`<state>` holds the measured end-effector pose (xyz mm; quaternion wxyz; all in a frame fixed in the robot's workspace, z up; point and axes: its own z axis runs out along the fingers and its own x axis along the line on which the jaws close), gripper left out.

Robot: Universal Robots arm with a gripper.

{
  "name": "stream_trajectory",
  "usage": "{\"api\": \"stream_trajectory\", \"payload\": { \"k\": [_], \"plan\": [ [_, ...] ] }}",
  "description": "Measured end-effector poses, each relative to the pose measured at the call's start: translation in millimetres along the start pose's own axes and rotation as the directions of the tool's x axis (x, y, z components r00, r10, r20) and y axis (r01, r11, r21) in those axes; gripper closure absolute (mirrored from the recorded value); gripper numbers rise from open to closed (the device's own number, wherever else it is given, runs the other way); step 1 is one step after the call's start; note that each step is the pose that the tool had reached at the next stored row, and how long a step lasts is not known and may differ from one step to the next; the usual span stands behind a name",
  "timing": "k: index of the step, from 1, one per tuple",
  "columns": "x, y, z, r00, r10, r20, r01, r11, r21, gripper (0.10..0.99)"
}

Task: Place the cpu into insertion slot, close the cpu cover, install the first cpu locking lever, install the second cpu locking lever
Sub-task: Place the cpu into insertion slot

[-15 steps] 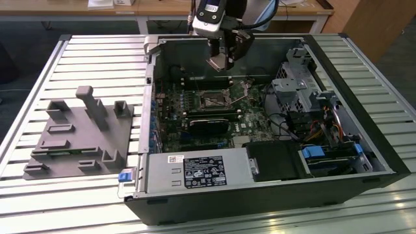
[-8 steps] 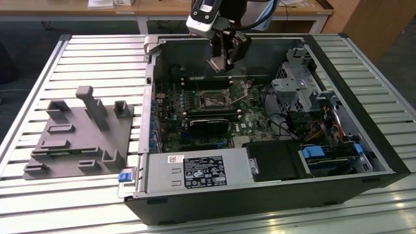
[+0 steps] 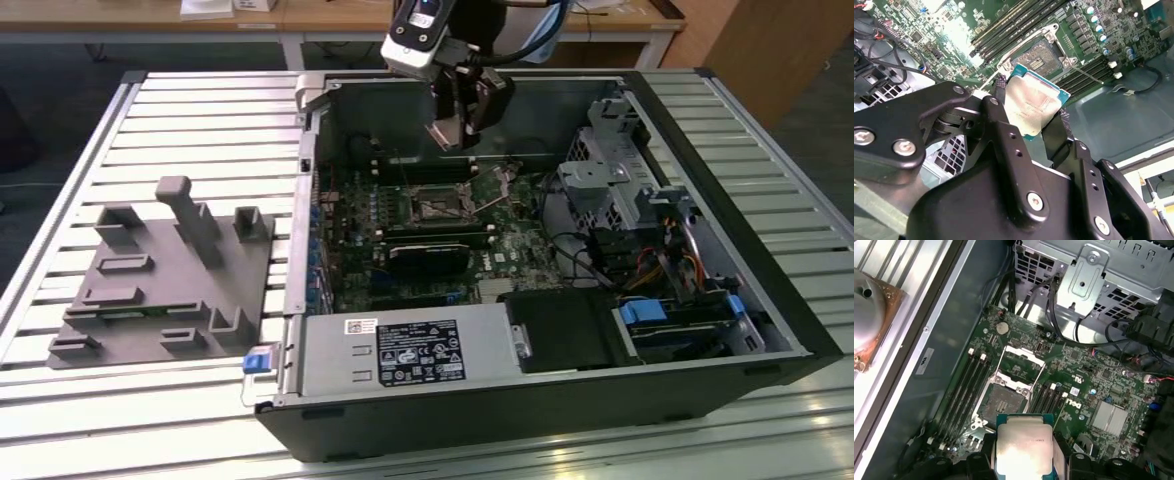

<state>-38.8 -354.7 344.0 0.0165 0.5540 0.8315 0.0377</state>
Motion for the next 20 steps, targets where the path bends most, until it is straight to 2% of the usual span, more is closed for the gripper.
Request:
{"api": "stream_trajectory", "payload": {
  "k": [6, 11, 16, 20],
  "plan": [
    [0.0, -0.2, 3.0, 1.0, 0.004, 0.0, -0.004, 1.0, 0.001, 0.545],
    [-0.1, -0.4, 4.7, 0.9963, 0.086, 0.0066, -0.086, 0.9963, -0.001, 0.545],
    [-0.1, -0.6, 7.1, 0.9843, 0.176, 0.0137, -0.176, 0.9844, -0.003, 0.545],
    [-0.1, -0.7, 9.1, 0.9686, 0.248, 0.0193, -0.248, 0.9688, -0.005, 0.545]
  ]
}}
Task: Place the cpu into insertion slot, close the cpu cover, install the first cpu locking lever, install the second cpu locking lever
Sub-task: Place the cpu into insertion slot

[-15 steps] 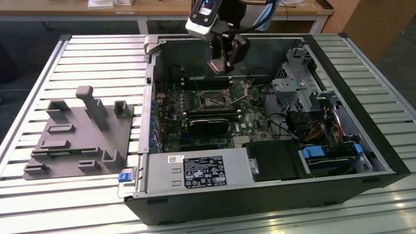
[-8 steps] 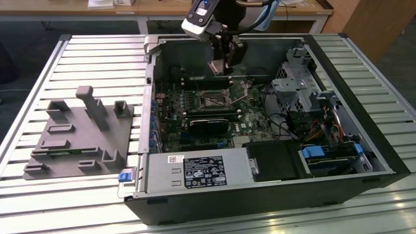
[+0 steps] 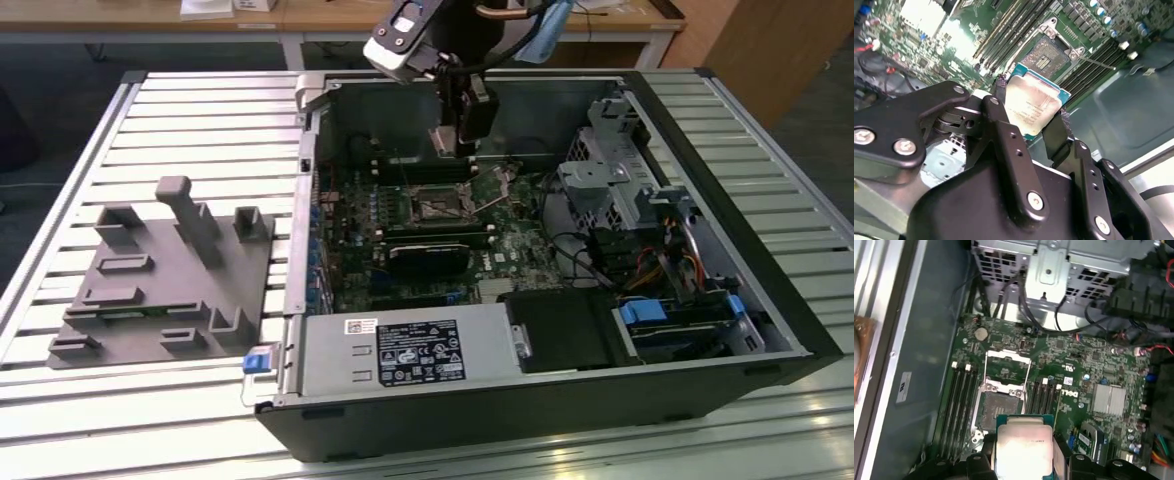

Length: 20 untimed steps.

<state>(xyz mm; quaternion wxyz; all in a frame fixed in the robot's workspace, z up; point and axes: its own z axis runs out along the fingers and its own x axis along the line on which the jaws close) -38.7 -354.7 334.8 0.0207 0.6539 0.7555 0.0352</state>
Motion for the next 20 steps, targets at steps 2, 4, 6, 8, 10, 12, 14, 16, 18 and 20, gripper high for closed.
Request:
{"api": "stream_trajectory", "payload": {
  "k": [2, 4, 6, 8, 10, 12, 14, 16, 18, 20],
  "plan": [
    [0.0, -0.1, 0.8, 0.9998, 0.022, 0.0024, -0.022, 0.9998, 0.0, 0.545],
    [0.0, -0.1, 1.2, 0.9997, 0.025, 0.0039, -0.025, 0.9997, 0.0, 0.545],
    [0.3, -0.2, 2.1, 0.9997, 0.025, 0.0044, -0.025, 0.9997, 0.0, 0.545],
    [1.3, -0.2, 3.8, 0.9996, 0.026, 0.0044, -0.026, 0.9997, 0.0, 0.545],
    [2.1, -0.1, 5.5, 0.9996, 0.028, 0.0044, -0.028, 0.9996, 0.0, 0.545],
    [2.2, -0.1, 6.6, 0.9996, 0.029, 0.0046, -0.029, 0.9996, 0.0, 0.545],
    [2.2, -0.2, 7.7, 0.9996, 0.029, 0.0047, -0.029, 0.9996, 0.0, 0.545],
    [2.2, -0.3, 8.6, 0.9996, 0.029, 0.0047, -0.029, 0.9996, 0.0, 0.545],
    [2.2, -0.3, 9.2, 0.9996, 0.029, 0.0047, -0.029, 0.9996, 0.0, 0.545],
    [2.2, -0.4, 9.8, 0.9996, 0.029, 0.0048, -0.029, 0.9996, 0.0, 0.545]
  ]
}}
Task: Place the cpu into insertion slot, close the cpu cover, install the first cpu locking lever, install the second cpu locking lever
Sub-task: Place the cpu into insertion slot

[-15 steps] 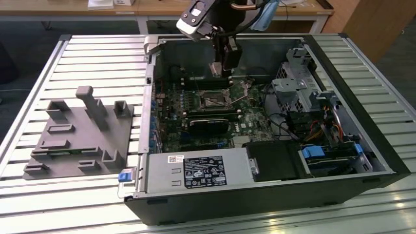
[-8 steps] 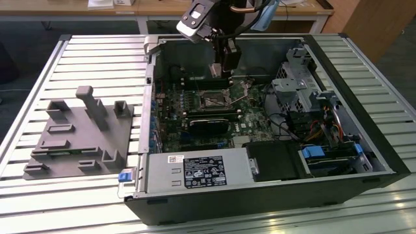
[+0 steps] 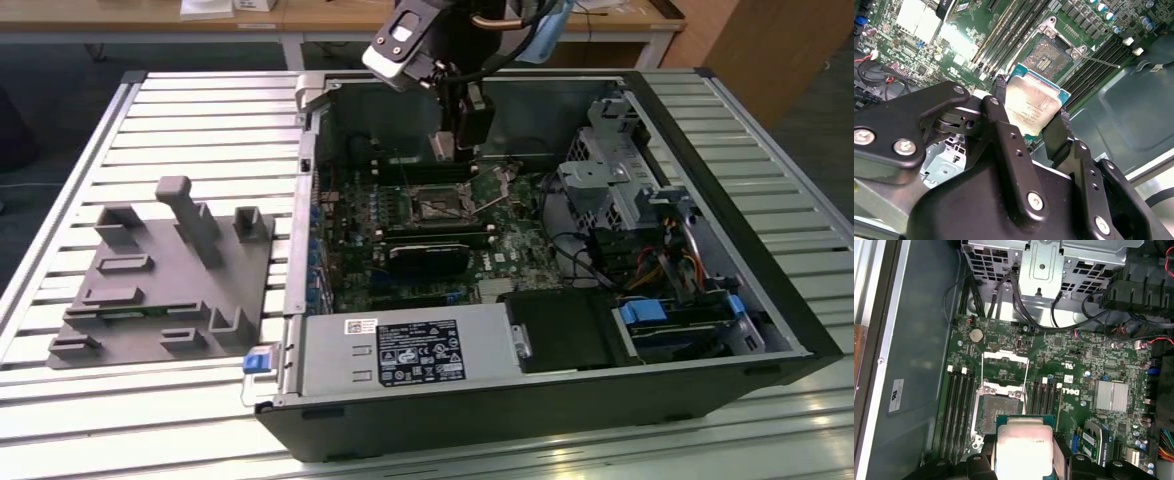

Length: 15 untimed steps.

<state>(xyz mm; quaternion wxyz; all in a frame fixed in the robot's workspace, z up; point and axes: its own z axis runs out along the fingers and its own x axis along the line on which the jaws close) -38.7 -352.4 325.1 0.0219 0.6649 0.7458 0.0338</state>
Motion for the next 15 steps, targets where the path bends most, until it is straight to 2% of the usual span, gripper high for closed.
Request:
{"api": "stream_trajectory", "payload": {
  "k": [15],
  "plan": [
    [-0.1, -0.4, 4.7, 1.0, 0.0, 0.0022, 0.0, 1.0, 0.0, 0.545]
  ]
}}
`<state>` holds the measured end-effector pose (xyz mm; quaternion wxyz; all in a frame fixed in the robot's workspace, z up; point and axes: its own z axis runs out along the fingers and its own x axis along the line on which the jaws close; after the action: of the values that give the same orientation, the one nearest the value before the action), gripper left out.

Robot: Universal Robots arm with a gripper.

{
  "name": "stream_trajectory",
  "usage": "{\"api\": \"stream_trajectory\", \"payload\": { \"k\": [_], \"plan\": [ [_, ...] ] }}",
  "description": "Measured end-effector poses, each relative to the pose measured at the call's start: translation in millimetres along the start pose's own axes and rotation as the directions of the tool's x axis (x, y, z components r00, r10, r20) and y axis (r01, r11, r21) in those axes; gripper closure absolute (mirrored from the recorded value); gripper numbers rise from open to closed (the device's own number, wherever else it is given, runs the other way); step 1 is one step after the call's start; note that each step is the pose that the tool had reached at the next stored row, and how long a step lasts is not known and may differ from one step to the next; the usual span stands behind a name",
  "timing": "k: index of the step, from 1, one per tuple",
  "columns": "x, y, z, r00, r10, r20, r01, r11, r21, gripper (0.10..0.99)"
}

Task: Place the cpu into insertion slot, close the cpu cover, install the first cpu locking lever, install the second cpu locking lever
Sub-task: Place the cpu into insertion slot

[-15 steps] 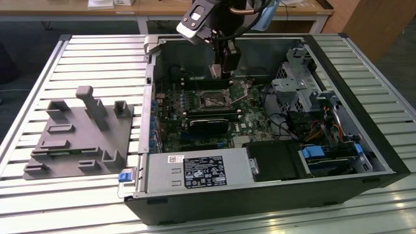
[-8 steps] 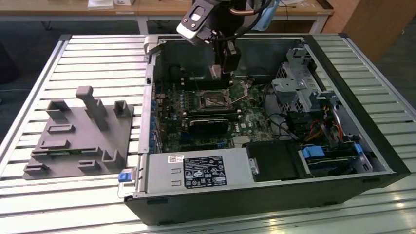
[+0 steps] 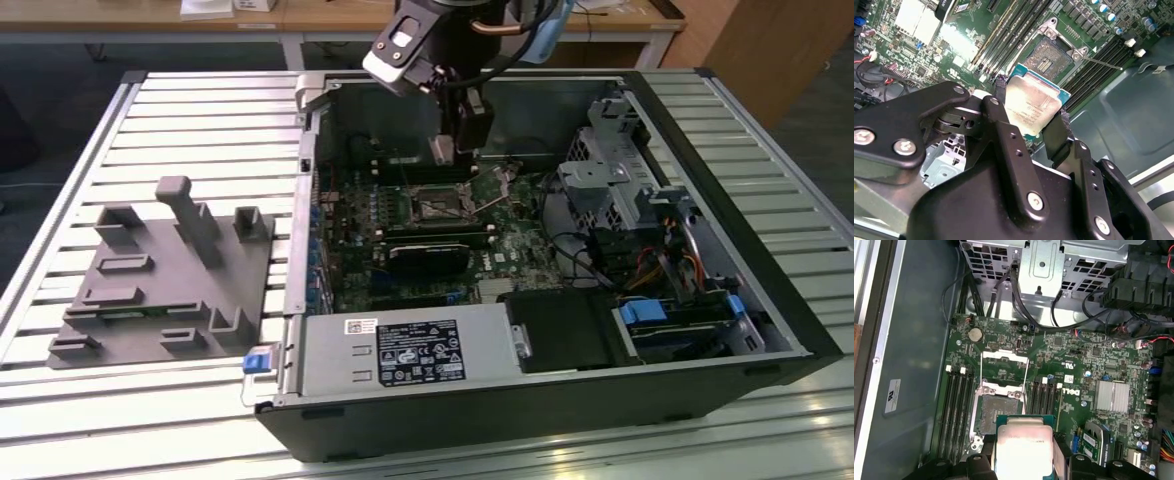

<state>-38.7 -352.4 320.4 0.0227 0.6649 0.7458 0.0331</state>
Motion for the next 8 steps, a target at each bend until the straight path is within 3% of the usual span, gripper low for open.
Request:
{"api": "stream_trajectory", "payload": {
  "k": [8],
  "plan": [
    [0.1, -0.2, 3.1, 1.0, 0.0, 0.0, 0.0, 1.0, 0.0, 0.545]
  ]
}}
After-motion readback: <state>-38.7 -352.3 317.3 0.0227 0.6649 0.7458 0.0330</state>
